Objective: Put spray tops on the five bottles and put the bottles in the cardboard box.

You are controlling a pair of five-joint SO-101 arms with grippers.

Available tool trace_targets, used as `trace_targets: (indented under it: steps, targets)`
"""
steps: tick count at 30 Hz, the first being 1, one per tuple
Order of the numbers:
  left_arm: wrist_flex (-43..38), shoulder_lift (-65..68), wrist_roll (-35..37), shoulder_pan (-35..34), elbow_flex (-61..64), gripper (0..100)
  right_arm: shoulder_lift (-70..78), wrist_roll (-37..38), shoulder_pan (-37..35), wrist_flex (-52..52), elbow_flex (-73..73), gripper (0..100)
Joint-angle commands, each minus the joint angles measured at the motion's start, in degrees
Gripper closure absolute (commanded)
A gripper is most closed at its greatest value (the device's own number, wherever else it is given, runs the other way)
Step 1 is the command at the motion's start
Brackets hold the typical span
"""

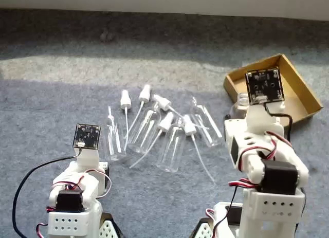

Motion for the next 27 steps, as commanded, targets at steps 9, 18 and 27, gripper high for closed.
trace_targets:
  steps: [9, 18, 27]
  targets:
    - [1.85, -0.22, -0.35, -0.57, -7.69, 100, -5.85, -13.19, -11.47, -13.05, 12.44, 92.0]
    - [6.86, -0.13, -0.35, -0.57, -18.68, 100, -5.76, -12.84, -12.88, -15.6, 12.79, 92.0]
    - [8.7, -0.13, -9.23, -0.66, -25.45, 100, -6.11, -12.84, -13.32, -22.11, 17.89, 91.8]
